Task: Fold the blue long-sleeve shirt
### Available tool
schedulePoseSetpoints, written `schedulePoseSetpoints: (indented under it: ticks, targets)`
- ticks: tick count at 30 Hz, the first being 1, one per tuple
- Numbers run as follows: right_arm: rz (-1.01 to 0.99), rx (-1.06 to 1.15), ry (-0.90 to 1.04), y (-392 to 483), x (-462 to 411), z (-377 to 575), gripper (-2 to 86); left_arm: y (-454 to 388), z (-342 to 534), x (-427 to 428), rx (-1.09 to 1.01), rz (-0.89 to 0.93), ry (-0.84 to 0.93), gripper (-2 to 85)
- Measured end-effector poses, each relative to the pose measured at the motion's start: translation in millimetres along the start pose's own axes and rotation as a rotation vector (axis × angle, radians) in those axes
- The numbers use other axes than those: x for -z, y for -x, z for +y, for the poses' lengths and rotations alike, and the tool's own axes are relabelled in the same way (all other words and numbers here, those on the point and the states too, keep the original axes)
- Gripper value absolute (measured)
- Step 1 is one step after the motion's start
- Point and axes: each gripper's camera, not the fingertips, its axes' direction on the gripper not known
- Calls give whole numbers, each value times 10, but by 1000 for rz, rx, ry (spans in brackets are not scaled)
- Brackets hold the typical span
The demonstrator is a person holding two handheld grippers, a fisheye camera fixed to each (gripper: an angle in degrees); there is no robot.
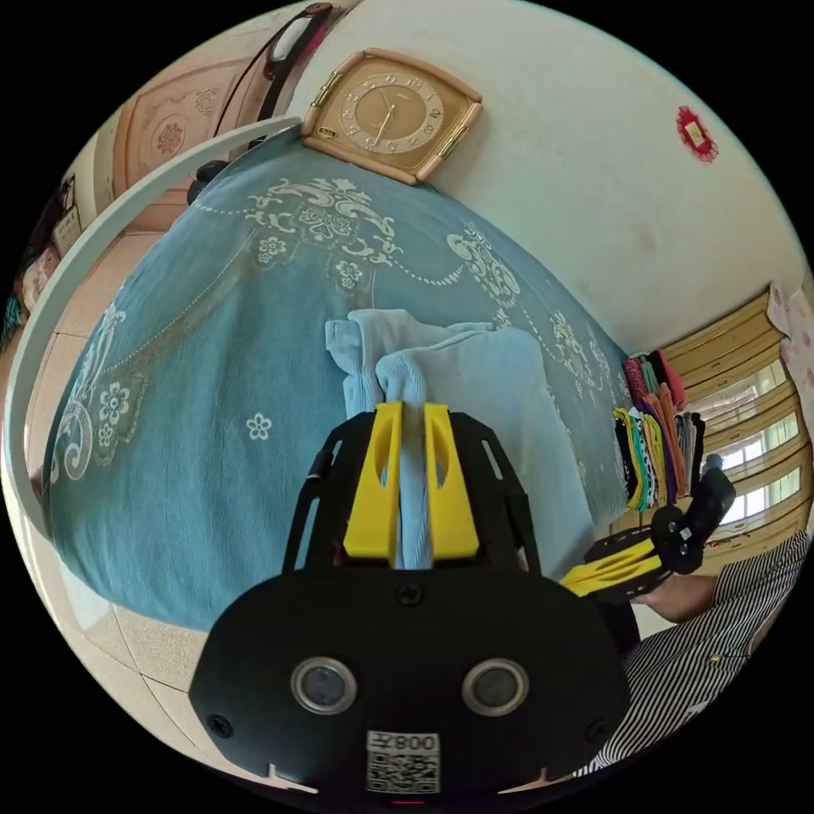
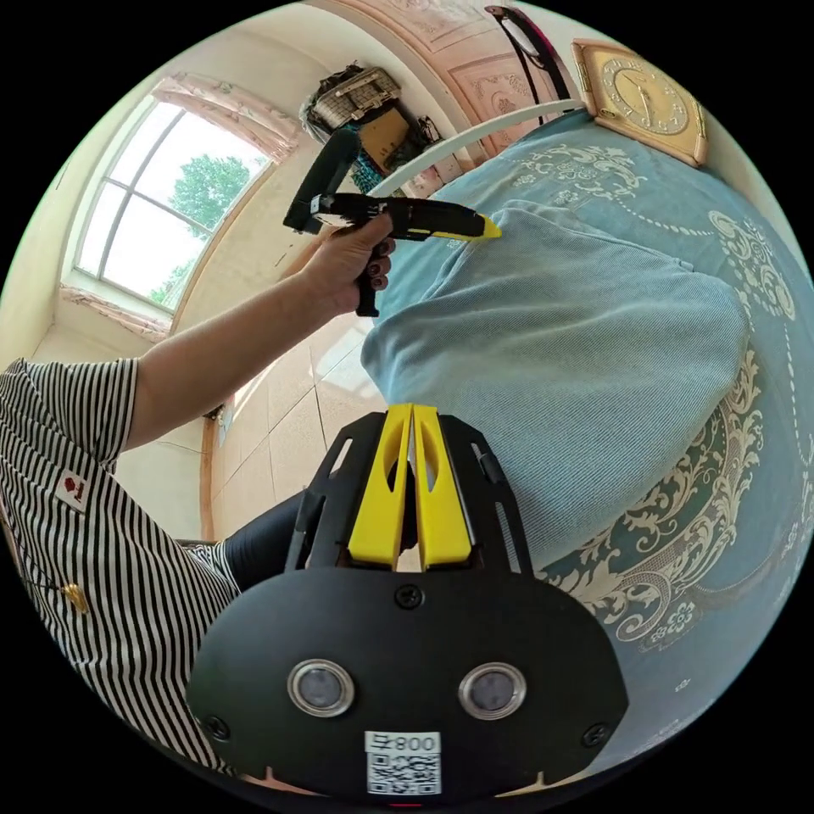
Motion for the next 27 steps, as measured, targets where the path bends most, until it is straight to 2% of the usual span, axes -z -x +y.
schedulePoseSetpoints:
  ticks: [8, 13, 15, 18, 20, 22, 25, 27]
  targets:
    - [47, 59, 88, 45, -555, -334, 0, -415, -317, 235, -124, -143, -97, 23]
    - [24, 48, 214, -45, -925, -526, 0, -381, -407, -171, -89, -205, 63, 20]
    - [-12, 30, 215, -111, -959, -538, 0, -395, -364, -104, -65, -157, 9, 17]
    - [-31, 22, 201, -174, -1009, -513, 0, -541, -208, 154, -51, -186, -144, 12]
    - [-12, 32, 203, -175, -1075, -508, -1, -707, -45, 221, -86, -114, -186, 8]
    - [-27, 20, 204, -226, -1115, -506, -2, -813, 57, 93, -100, -87, -131, 5]
    - [-53, 5, 210, -302, -1173, -491, -1, -847, 162, -374, -118, -251, 98, 3]
    - [-48, 15, 213, -303, -1200, -471, -1, -833, 220, -369, -97, -230, 39, 2]
